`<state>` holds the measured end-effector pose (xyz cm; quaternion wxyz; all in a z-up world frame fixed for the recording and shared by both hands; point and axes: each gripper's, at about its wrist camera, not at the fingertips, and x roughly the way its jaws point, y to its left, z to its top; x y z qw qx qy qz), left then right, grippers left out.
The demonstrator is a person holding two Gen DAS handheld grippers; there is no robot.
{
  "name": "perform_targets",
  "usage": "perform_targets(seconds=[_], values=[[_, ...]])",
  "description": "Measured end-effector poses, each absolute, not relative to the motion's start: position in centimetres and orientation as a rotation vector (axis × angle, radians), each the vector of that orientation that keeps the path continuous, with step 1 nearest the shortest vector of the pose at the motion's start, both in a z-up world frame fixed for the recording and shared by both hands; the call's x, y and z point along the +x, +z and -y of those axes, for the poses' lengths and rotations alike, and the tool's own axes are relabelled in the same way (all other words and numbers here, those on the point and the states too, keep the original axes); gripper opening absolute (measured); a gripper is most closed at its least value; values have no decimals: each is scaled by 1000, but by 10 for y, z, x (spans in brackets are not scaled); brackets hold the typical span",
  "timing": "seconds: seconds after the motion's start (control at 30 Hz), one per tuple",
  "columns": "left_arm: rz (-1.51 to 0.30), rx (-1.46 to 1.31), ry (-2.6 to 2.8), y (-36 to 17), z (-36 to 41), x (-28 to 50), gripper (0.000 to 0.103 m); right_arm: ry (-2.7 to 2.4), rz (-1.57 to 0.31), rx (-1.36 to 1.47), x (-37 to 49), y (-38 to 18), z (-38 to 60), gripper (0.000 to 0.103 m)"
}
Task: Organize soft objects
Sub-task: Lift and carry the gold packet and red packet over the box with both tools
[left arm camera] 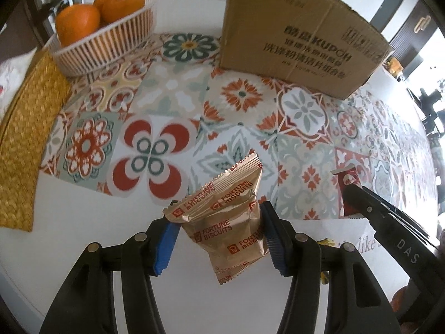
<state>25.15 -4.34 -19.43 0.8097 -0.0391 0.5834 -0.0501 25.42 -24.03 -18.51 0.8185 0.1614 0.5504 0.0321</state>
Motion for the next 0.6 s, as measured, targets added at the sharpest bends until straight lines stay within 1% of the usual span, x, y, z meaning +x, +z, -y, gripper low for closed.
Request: perform_targets(seconds=[0.6], values=[[-1070, -22, -191, -124, 59, 277, 56, 59, -974, 333, 264, -115, 247, 26]])
